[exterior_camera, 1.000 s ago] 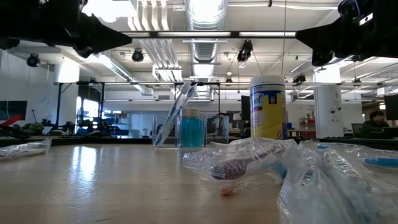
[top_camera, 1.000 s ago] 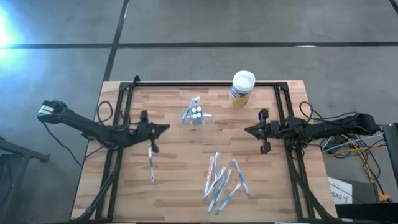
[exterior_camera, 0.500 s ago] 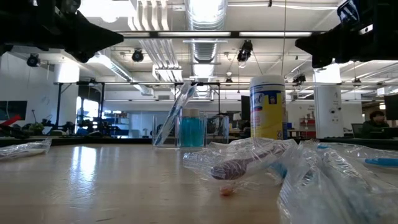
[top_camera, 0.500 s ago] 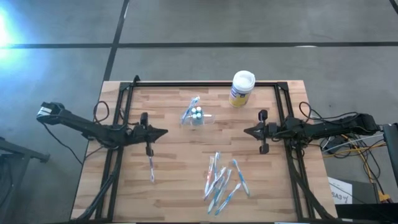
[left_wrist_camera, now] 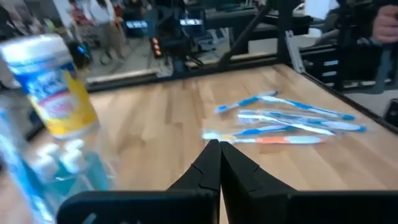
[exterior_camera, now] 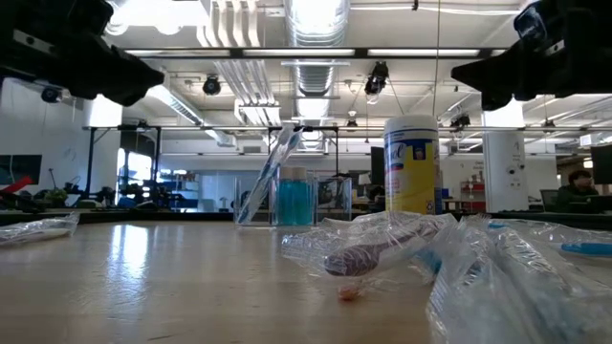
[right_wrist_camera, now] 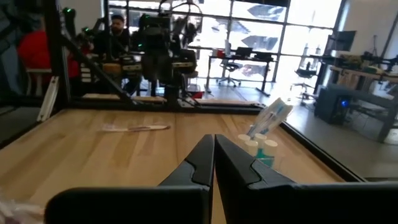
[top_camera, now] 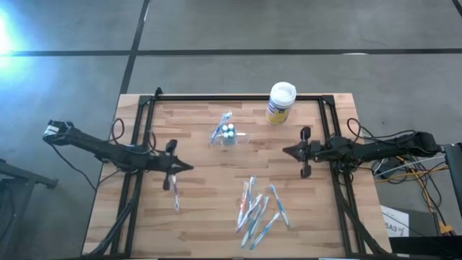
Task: Pick & Place toothbrushing station
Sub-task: Put the blue toothbrush into the transparent organizer
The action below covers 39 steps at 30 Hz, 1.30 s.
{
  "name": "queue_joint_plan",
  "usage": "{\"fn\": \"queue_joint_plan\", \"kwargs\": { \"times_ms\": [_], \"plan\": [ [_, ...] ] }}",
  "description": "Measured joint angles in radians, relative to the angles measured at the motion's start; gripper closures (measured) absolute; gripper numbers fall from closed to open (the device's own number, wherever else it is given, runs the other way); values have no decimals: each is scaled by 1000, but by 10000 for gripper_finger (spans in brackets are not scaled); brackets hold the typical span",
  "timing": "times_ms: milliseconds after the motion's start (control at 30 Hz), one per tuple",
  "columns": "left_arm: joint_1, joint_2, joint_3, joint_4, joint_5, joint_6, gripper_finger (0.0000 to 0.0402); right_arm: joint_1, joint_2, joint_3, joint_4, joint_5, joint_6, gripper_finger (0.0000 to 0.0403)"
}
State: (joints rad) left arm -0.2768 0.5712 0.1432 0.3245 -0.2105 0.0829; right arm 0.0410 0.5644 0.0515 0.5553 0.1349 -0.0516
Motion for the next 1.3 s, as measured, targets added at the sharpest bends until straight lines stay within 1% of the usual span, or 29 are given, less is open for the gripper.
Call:
{"fn": "queue_joint_plan", "kwargs": {
  "times_ms": [100,233,333,400,500,567,633,800,867,933,1033,1133,1233,1300],
  "plan": [
    [0,-79,0,-44,-22,37,400,0,0,9,1,0,25,394],
    [0,-238,-6,-103,-25,48,398,0,1,22,-1,0,90,394],
    [1,-318,-48,-28,-25,47,400,0,10,32,-13,0,148,394],
    [1,-356,-75,24,-25,52,399,0,21,54,-60,0,187,394],
    [2,-398,-128,-8,-25,43,398,0,45,114,-200,0,278,394],
    [2,-427,-133,-21,-24,21,399,2,73,170,-349,0,368,394],
    [3,-443,-134,-90,-26,-4,400,12,112,230,-517,-1,467,394],
    [3,-464,-133,-104,-82,-60,393,81,257,398,-907,0,684,394],
    [3,-466,-131,-101,-103,-64,387,133,327,464,-1014,0,756,394],
    [3,-466,-130,-94,-107,-75,384,195,399,527,-1102,36,829,394],
    [3,-466,-132,-101,-109,-104,384,299,513,626,-1215,130,944,394],
    [3,-466,-132,-100,-109,-125,388,396,633,726,-1305,184,1035,394],
    [3,-466,-132,-100,-109,-142,391,464,751,811,-1342,177,1157,381],
    [3,-466,-132,-101,-109,-144,390,494,825,862,-1342,137,1194,363]
  ]
}}
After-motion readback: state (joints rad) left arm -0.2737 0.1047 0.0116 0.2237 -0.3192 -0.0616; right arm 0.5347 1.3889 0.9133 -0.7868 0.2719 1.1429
